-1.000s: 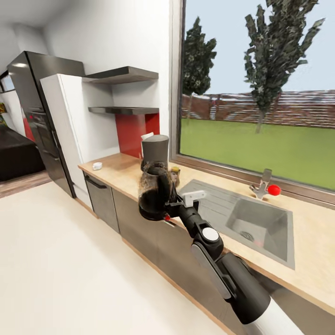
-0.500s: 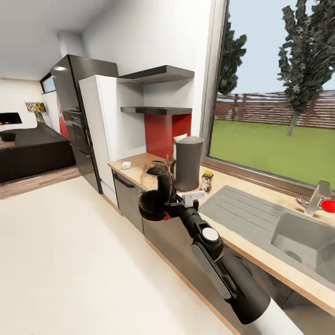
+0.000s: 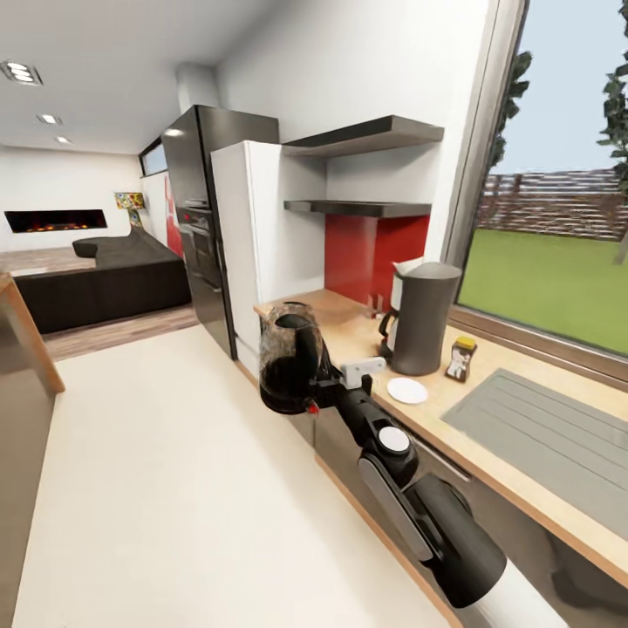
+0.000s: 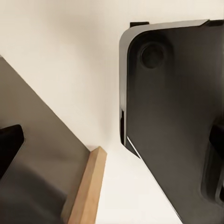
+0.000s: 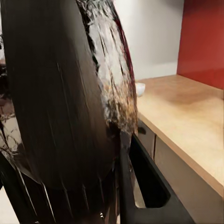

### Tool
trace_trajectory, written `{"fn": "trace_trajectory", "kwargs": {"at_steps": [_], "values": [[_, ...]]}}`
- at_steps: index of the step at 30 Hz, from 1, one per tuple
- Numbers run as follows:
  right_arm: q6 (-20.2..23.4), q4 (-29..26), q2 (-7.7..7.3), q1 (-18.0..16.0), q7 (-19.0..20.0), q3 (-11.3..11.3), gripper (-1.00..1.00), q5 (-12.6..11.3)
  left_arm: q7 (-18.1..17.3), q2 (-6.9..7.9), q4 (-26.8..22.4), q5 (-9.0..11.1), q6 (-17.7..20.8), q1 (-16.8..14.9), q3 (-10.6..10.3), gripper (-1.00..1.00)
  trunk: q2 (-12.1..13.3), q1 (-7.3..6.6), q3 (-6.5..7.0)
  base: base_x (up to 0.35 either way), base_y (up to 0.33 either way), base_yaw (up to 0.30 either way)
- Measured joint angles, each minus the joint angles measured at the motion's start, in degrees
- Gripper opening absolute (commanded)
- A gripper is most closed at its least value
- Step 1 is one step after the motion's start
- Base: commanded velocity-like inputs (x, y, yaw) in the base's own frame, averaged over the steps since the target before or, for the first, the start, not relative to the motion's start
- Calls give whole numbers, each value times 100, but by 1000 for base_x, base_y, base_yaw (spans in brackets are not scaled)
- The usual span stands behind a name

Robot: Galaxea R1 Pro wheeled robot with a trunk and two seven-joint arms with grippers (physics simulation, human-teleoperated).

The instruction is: Set up a coffee station on the kitchen countertop: keep the coffee maker on the countertop, move the bottle of coffee from the kitchen shelf to the counter next to the coffee maker, place a paper coffee filter on top of the coffee maker, put the saucer next to the coffee maker with the coffee cup on the saucer, and place the electric kettle next to the coffee maker.

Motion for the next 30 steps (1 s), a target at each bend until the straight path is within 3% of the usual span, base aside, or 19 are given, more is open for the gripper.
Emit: {"fn": "trace_trajectory", "kwargs": {"at_steps": [24, 30], "values": [[0, 0, 0, 0, 0, 0, -100, 0, 0, 0, 0, 11, -8, 1, 1, 100, 0, 0, 0, 306, 163, 278], [4, 7, 0, 1, 4, 87, -100, -22, 0, 2, 1, 16, -190, 0, 3, 100, 0, 0, 0, 314, 130, 73]]}}
